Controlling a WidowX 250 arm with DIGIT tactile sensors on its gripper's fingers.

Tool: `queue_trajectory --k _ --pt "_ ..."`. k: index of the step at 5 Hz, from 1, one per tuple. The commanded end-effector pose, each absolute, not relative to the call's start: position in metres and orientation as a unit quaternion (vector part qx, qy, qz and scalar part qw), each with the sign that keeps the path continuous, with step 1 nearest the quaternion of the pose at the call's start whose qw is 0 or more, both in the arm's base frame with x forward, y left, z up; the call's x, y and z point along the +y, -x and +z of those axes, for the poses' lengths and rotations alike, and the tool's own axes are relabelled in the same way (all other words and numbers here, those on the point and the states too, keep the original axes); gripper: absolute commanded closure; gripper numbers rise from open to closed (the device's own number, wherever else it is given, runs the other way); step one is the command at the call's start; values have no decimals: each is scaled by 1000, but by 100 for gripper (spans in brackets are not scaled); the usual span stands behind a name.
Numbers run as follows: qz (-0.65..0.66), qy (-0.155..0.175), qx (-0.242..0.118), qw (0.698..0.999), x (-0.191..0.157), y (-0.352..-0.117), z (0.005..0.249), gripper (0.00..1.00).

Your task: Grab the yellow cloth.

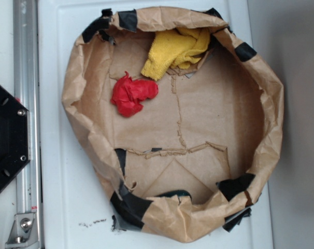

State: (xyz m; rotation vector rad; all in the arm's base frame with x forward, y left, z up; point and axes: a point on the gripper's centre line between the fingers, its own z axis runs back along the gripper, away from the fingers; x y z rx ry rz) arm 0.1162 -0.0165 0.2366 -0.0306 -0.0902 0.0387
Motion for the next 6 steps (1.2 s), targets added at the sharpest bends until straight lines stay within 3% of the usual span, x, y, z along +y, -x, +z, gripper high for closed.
queue_trajectory --k 1,2,3,4,5,6 --pt "19 15 -45 999 -16 -116 237 0" --pt "8 -16 -61 998 -1 -166 216 0" --pt "107 -89 -134 981 16 -210 202 0" --pt "237 -34 -244 940 31 -234 171 0" --pt "353 -62 -230 905 49 -251 137 0" --pt "393 -146 -163 893 65 -269 112 0"
